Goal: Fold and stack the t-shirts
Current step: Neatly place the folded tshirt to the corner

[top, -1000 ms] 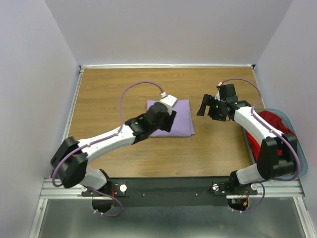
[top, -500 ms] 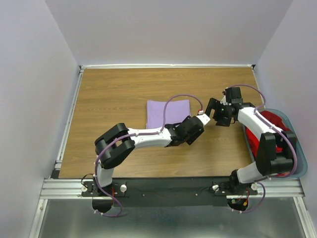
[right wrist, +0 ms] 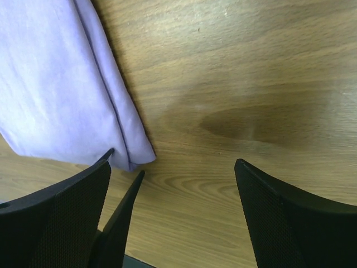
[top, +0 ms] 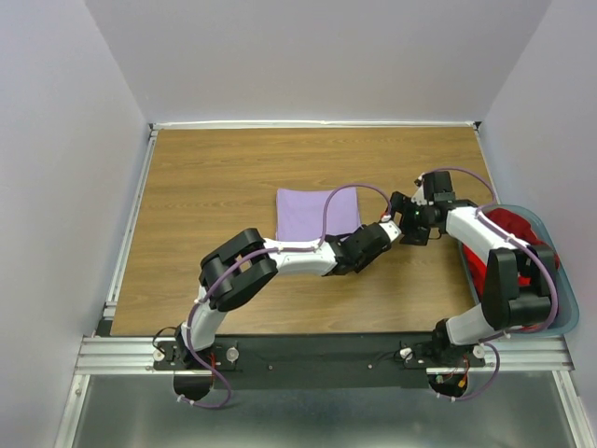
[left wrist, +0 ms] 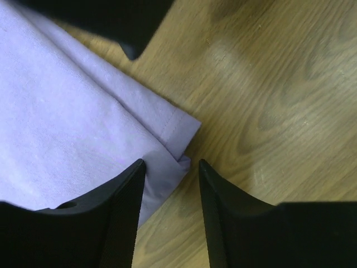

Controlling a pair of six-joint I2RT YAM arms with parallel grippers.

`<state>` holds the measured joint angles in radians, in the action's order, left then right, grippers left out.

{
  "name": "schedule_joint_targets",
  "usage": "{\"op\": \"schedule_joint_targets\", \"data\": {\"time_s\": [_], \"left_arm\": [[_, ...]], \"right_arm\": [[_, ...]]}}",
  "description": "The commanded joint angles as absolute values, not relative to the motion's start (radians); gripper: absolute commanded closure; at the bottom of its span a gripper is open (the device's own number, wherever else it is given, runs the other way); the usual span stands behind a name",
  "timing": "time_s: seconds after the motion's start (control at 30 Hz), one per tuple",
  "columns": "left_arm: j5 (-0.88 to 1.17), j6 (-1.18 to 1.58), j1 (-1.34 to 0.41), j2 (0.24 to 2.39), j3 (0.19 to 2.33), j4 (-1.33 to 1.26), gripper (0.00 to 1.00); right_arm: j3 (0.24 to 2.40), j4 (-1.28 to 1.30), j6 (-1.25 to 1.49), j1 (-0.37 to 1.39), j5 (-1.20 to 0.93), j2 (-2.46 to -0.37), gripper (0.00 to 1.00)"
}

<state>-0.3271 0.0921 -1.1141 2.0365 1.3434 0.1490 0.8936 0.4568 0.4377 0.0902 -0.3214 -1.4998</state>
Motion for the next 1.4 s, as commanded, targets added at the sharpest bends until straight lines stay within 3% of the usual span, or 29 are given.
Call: {"op": "schedule_joint_targets", "data": {"time_s": [0.0,0.07,0.17,0.23,0.4,0.67,0.93,1.03,1.07,1.1,1.17,1.23,1.27,1.3,1.37], "left_arm": [[-0.370,0.077,-1.115,2.079,1.370,0.183,0.52],[-0.380,0.080,-1.117,2.080,1.373,0.196,0.76],[-0.385,0.084,-1.117,2.057,1.362,0.189,0.97],[-0.384,0.089,-1.115,2.042,1.361,0.190,1.00],[-0.370,0.103,-1.114,1.988,1.358,0.176,1.00],[-0.373,0.117,-1.112,1.939,1.361,0.167,1.00],[-0.370,0.144,-1.109,1.907,1.347,0.146,1.00],[-0.362,0.156,-1.108,1.901,1.345,0.138,1.00],[-0.364,0.161,-1.108,1.895,1.347,0.138,1.00],[-0.370,0.166,-1.109,1.891,1.348,0.138,0.99],[-0.383,0.178,-1.108,1.879,1.356,0.152,0.95],[-0.393,0.204,-1.101,1.858,1.362,0.163,0.84],[-0.391,0.212,-1.100,1.849,1.368,0.169,0.78],[-0.381,0.224,-1.097,1.836,1.370,0.172,0.65],[-0.367,0.233,-1.094,1.804,1.380,0.190,0.52]], "right_arm": [[0.871,0.419,0.448,0.087,-0.383,-1.503,0.02],[0.867,0.402,0.457,0.087,-0.408,-1.511,0.03],[0.862,0.367,0.489,0.087,-0.455,-1.531,0.04],[0.850,0.336,0.514,0.087,-0.498,-1.548,0.05],[0.815,0.204,0.601,0.089,-0.652,-1.617,0.11],[0.819,0.112,0.655,0.155,-0.680,-1.712,0.16],[0.888,0.084,0.666,0.258,-0.663,-1.830,0.33],[0.917,0.084,0.655,0.281,-0.657,-1.862,0.47],[0.923,0.084,0.653,0.284,-0.658,-1.867,0.62],[0.928,0.084,0.649,0.284,-0.658,-1.870,0.71],[0.931,0.087,0.646,0.284,-0.649,-1.862,0.90],[0.937,0.101,0.627,0.284,-0.624,-1.849,0.99],[0.951,0.112,0.617,0.284,-0.615,-1.845,1.00],[0.957,0.133,0.595,0.284,-0.595,-1.844,1.00],[0.976,0.156,0.572,0.282,-0.568,-1.838,1.00]]}}
